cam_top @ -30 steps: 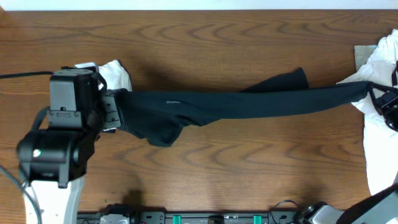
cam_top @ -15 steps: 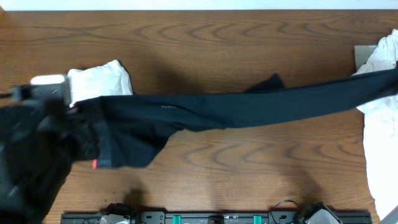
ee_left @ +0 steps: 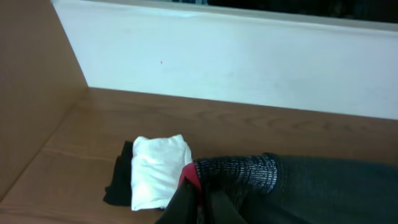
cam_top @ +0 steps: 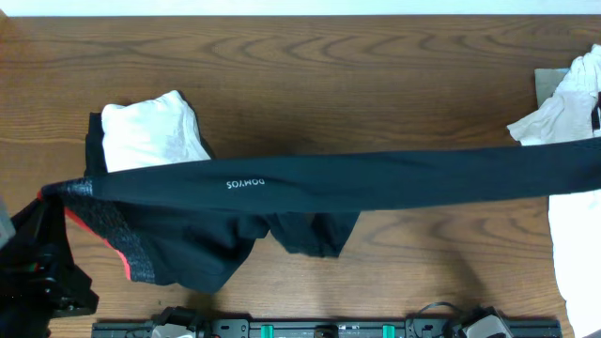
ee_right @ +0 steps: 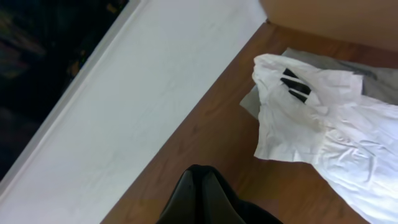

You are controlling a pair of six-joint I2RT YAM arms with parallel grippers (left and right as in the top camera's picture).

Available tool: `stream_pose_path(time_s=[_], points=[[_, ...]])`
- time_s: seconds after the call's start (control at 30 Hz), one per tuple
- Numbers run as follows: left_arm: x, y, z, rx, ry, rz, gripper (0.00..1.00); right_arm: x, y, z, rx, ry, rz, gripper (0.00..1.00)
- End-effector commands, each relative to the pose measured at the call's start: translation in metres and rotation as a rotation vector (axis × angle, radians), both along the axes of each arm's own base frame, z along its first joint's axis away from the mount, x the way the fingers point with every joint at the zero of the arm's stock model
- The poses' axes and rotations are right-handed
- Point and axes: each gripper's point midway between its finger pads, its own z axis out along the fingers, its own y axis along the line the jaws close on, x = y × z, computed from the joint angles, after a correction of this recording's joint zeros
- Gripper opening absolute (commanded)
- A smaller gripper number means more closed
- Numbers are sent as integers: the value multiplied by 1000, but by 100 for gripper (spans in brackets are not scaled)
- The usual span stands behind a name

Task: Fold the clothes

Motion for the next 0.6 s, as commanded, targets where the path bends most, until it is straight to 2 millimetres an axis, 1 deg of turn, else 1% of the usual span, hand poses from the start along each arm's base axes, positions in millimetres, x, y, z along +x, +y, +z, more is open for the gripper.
stream_pose_path(time_s=[0.0,0.1,0.17,0.23,0.3,0.37,0.5,0.57], points=[[22,-1,-7,33,56,11,6,1,-18,-17,40,56,-31,1],[53,-6,-24,51,154,10,6,6,-27,-40,104,117,-23,1],[79,-11,-38,65,232,8,6,12,-32,-53,123,150,1,1],[104,-21,-53,65,305,-17,6,20,-36,-65,127,180,31,1],[131,-27,-70,87,378,-33,6,27,-41,-78,141,220,32,1],[157,-32,-92,103,459,-36,6,33,-45,-93,144,280,28,1],[208,-41,-141,132,619,-40,6,48,-50,-127,148,412,24,1],[230,-45,-164,141,676,-41,6,61,-51,-145,144,467,36,1]])
